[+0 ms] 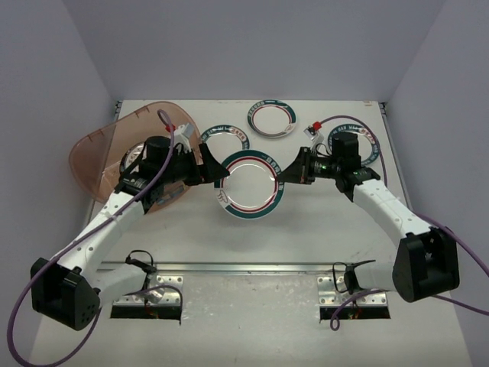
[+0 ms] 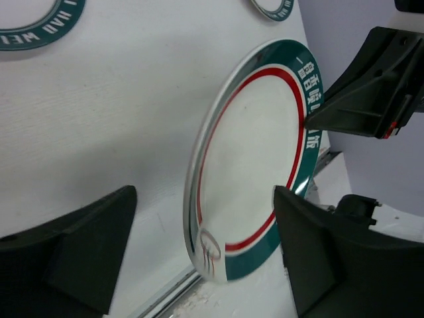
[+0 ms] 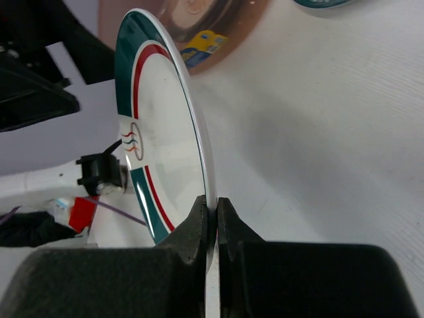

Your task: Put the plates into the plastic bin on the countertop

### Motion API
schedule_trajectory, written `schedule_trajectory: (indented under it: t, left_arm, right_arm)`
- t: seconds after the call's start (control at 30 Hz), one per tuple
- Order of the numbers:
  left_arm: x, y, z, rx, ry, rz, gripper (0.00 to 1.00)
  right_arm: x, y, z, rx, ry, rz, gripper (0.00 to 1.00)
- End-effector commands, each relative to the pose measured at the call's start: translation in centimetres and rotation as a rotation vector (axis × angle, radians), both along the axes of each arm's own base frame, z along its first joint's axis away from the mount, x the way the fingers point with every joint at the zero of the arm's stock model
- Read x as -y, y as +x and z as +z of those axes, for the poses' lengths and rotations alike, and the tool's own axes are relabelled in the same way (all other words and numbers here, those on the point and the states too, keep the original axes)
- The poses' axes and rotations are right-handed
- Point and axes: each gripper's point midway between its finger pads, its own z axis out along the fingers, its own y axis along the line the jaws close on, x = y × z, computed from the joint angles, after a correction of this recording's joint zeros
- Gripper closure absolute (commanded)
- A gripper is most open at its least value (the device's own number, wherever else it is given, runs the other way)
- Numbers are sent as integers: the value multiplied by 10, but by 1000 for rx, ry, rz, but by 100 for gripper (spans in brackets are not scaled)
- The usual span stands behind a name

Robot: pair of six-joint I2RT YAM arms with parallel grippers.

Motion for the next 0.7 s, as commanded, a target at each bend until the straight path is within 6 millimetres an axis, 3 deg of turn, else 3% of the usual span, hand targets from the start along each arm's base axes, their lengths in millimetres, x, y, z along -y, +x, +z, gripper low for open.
schedule_trajectory:
  t: [0.0, 0.07, 0.1, 0.17, 0.2, 0.23, 0.27, 0.3, 0.33, 0.5, 0.6, 0.67]
  left_arm:
    - [35, 1, 14, 69, -55, -110, 40]
    - [42, 1, 17, 73, -69, -134, 75]
    - [44, 1, 17, 75, -73, -140, 86]
    - [46, 3, 22, 81, -76, -141, 99]
    - [43, 5, 22, 78, -64, -126, 100]
    - [39, 8, 25, 84, -44, -95, 100]
    - [27, 15, 28, 82, -2, -17, 100]
    - [8, 29, 38, 104, 36, 98, 100]
    - [-14, 41, 48, 121, 65, 210, 100]
    - [-147, 65, 79, 113, 50, 648, 100]
    - [-204, 65, 84, 111, 36, 829, 100]
    - [-239, 68, 74, 84, 36, 940, 100]
  right_arm:
    - [-15, -19, 59, 121, 178, 170, 100]
    - [-15, -22, 63, 126, 192, 182, 100]
    - [-15, -25, 63, 113, 201, 190, 100]
    - [-15, -24, 64, 119, 211, 186, 100]
    - [-15, -23, 63, 119, 204, 177, 98]
    - [-12, -19, 60, 112, 189, 155, 79]
    - [-6, -9, 52, 95, 151, 94, 27]
    - [3, -3, 42, 61, 112, 28, 11]
    - [13, 3, 33, 32, 72, -38, 1]
    - [73, 25, -5, -14, -67, -330, 1]
    - [82, 22, -15, -15, -95, -352, 1]
    - [84, 20, -23, -29, -110, -349, 1]
